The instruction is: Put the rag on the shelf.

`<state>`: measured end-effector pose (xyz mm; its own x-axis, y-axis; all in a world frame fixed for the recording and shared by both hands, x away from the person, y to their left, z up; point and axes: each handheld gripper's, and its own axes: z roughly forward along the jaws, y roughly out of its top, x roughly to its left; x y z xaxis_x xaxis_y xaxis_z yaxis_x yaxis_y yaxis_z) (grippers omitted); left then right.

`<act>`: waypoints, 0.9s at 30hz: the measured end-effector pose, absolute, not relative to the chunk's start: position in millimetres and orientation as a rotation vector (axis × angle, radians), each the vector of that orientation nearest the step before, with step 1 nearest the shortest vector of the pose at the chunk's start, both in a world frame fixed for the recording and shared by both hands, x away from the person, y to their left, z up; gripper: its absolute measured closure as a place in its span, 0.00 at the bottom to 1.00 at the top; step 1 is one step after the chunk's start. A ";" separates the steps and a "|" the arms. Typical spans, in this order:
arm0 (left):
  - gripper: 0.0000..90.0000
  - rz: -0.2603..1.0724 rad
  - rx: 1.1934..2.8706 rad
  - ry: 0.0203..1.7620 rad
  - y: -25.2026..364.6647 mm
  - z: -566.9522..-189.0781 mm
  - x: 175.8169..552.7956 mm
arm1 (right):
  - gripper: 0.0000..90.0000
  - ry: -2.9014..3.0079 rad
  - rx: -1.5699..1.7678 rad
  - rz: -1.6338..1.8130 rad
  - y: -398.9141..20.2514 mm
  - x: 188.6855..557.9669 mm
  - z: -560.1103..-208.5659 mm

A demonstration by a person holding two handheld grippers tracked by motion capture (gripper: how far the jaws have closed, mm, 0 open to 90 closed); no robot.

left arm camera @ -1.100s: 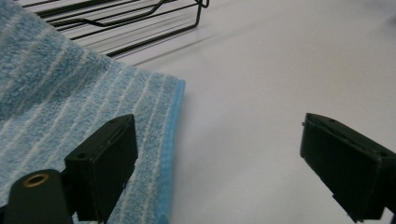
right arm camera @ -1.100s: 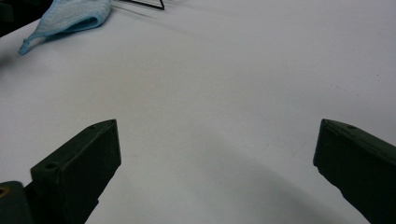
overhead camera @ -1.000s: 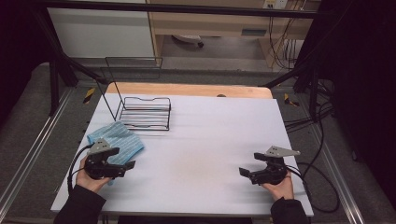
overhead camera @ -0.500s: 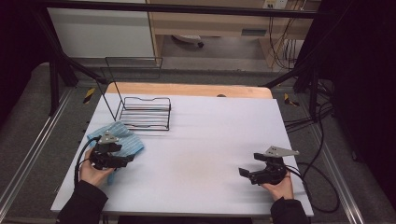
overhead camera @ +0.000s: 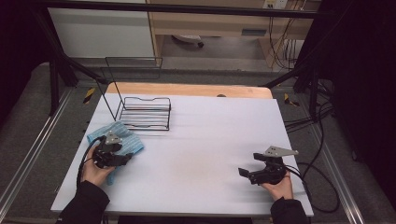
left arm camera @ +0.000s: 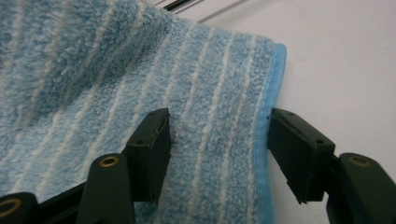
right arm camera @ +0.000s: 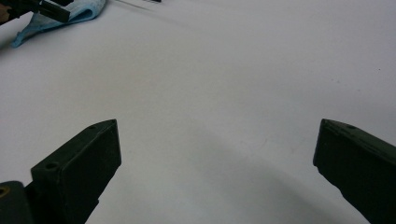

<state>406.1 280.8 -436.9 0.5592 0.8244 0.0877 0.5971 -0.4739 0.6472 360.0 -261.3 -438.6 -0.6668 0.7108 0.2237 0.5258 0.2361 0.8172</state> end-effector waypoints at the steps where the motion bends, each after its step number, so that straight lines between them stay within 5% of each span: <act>1: 0.45 0.534 2.237 1.137 280.4 -437.8 406.7 | 0.02 2.309 1.173 1.404 -261.3 360.0 -438.6; 8: 0.48 0.561 2.263 1.123 277.7 -440.7 408.4 | 0.02 2.309 1.174 1.403 -261.1 360.1 -438.7; 17: 0.72 0.592 2.253 1.153 282.2 -440.4 412.0 | 0.02 2.308 1.175 1.406 -261.1 360.1 -438.6; 27: 0.83 0.572 2.223 1.191 286.4 -437.2 413.2 | 0.02 2.312 1.170 1.403 -261.2 360.6 -438.8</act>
<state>413.2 286.4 -437.2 0.5171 0.8490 0.1092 0.6157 -0.4575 0.6415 360.6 -261.2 -438.8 -0.6686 0.7096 0.2224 0.5251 0.2387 0.8169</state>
